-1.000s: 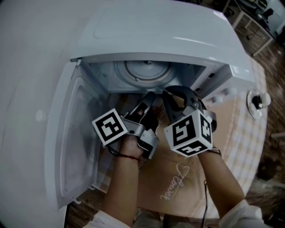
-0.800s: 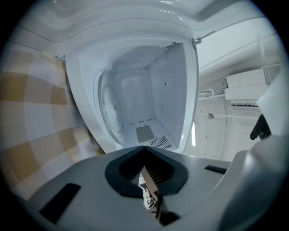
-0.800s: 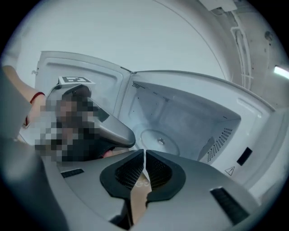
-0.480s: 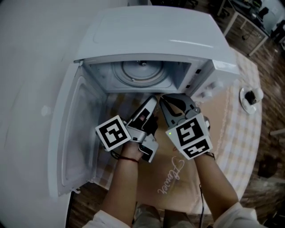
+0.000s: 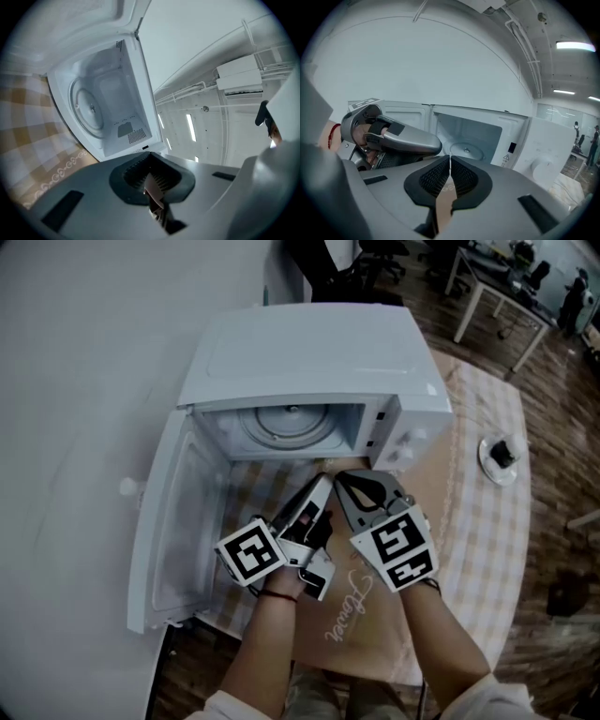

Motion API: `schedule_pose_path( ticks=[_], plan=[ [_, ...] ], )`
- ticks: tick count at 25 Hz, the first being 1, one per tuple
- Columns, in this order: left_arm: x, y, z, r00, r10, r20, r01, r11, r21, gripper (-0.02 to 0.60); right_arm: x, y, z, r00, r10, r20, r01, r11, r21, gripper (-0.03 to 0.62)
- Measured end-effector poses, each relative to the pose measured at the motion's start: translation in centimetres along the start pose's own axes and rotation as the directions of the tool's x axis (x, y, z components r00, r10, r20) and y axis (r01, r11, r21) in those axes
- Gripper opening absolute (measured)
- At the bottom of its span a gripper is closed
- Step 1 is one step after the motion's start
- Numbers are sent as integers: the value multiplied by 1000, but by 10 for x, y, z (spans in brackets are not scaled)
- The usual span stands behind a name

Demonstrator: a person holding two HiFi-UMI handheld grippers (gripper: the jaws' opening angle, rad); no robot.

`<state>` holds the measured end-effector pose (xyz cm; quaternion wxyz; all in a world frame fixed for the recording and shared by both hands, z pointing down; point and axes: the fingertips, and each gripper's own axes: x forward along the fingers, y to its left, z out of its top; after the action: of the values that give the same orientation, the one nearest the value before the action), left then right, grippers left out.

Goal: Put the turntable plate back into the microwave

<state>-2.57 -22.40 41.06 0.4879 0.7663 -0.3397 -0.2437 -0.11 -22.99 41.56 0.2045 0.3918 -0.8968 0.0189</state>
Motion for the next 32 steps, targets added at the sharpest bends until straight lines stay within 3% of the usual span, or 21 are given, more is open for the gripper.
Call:
schedule_pose_path(
  ticks=[7,10,16,21,32],
  plan=[
    [-17,-30,-6,998,-30,60,26,997,73,0,-29,4,9,998,16,54,-21,996,86,37],
    [-21,-50,-12,996,-71,49,63,987,150,0,-43,9,14,996,33,81,-42,993,110,37],
    [-31,-91,-23,994,-106,37,87,932,353,0,-77,21,35,980,76,185,-105,982,156,37],
    [-40,-125,-38,989,-150,-10,141,900,414,2,-114,23,50,951,105,290,-172,961,215,37],
    [-60,-225,-64,961,-266,-72,259,786,562,2,-194,36,92,895,148,420,-243,953,181,37]
  ],
)
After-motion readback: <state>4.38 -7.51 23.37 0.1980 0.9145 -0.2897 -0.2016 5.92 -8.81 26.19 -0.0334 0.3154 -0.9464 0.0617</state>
